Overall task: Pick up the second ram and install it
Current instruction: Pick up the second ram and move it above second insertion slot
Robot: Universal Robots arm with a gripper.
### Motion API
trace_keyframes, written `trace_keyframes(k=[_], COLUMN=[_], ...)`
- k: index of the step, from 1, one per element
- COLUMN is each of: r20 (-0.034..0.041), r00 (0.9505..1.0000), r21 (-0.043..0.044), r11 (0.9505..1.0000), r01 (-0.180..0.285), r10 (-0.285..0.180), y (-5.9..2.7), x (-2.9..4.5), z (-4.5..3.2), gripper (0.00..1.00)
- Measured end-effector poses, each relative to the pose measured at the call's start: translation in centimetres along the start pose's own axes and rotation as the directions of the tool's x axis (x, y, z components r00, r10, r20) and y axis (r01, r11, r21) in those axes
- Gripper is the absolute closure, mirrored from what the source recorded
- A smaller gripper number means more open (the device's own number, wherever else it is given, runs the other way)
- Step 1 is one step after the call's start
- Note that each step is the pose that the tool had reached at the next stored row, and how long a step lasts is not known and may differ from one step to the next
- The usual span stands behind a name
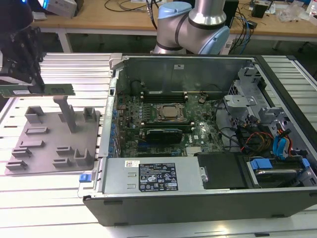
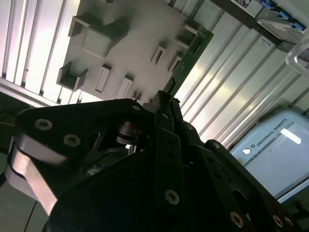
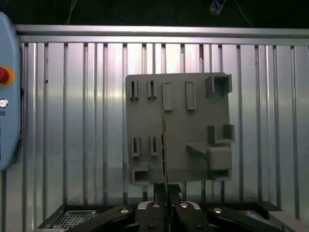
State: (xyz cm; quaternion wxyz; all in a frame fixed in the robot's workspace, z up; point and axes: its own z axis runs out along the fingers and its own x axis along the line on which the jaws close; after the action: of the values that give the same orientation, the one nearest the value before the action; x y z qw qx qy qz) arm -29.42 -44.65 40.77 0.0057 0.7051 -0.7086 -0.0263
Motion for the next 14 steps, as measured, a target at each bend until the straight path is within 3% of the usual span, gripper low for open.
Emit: trace_keyframes(k=[14], r20=[-0.0001], r00=[1.0000], r21=[0.0000], r11=[1.0000], r01=[0.000], r10=[0.000], y=[-5.20], x=[-0.04], z=[-0.18], gripper=[0.89])
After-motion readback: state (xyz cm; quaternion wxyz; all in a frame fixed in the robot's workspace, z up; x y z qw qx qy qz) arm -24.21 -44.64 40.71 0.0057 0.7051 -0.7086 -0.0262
